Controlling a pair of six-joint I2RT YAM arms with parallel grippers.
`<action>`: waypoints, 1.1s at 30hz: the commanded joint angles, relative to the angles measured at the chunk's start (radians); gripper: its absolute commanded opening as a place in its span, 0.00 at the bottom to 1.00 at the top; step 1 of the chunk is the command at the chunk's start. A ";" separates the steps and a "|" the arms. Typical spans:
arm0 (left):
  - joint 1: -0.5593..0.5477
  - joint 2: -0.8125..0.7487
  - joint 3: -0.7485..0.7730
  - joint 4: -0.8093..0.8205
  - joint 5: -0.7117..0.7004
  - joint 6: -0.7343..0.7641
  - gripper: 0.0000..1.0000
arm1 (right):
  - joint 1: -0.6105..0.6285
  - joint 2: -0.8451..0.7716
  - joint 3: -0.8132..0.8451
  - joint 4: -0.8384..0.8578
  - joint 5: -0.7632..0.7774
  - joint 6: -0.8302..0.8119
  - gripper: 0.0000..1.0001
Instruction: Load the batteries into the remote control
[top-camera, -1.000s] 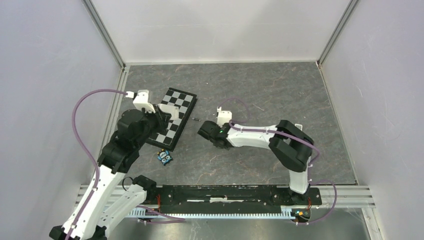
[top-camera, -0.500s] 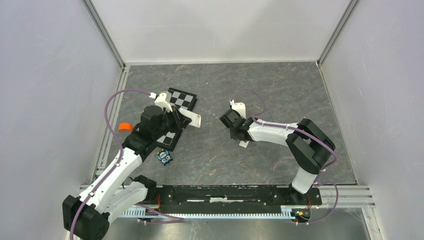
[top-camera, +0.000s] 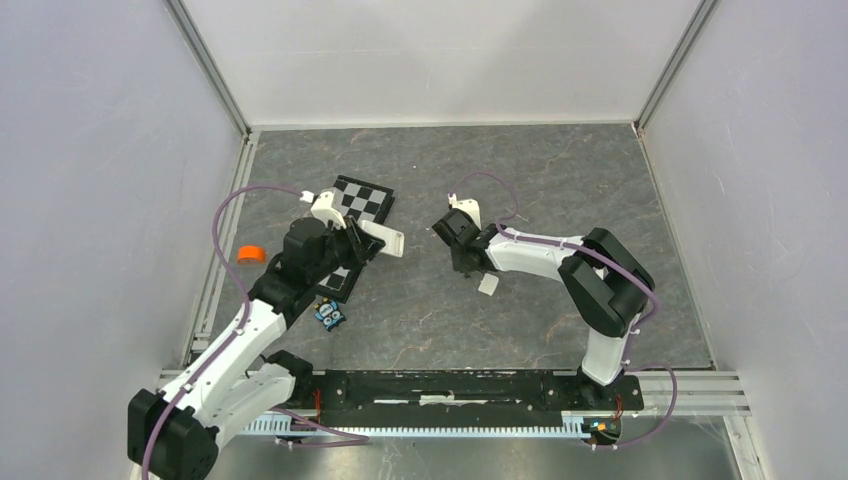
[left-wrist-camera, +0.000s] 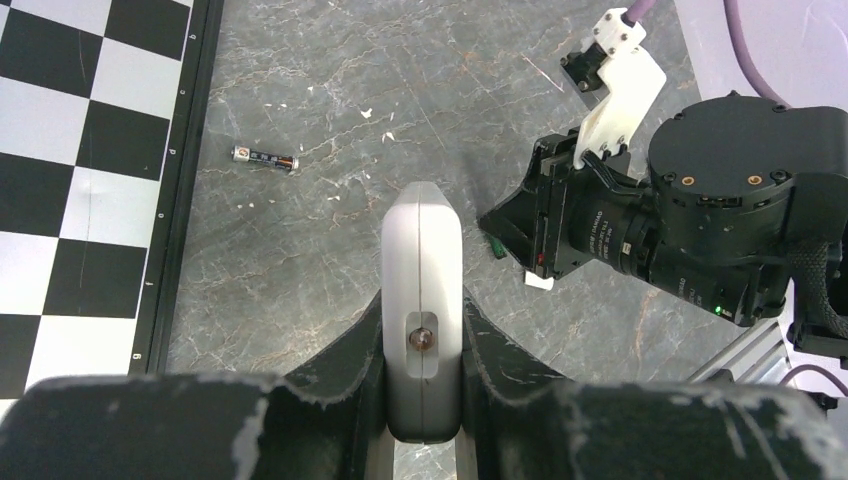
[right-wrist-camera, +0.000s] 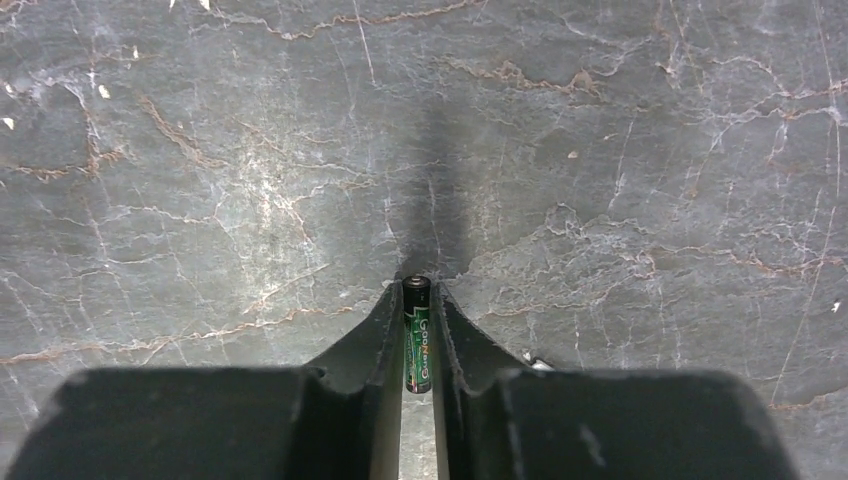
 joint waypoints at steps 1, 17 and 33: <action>0.002 -0.040 -0.003 0.062 0.004 -0.025 0.02 | -0.006 0.075 -0.028 -0.117 -0.050 -0.026 0.12; 0.002 0.095 -0.071 0.525 0.152 -0.237 0.02 | -0.051 -0.390 -0.132 0.259 -0.052 0.029 0.00; 0.002 0.230 -0.080 0.933 0.257 -0.603 0.02 | -0.057 -0.541 -0.092 0.640 -0.251 0.046 0.00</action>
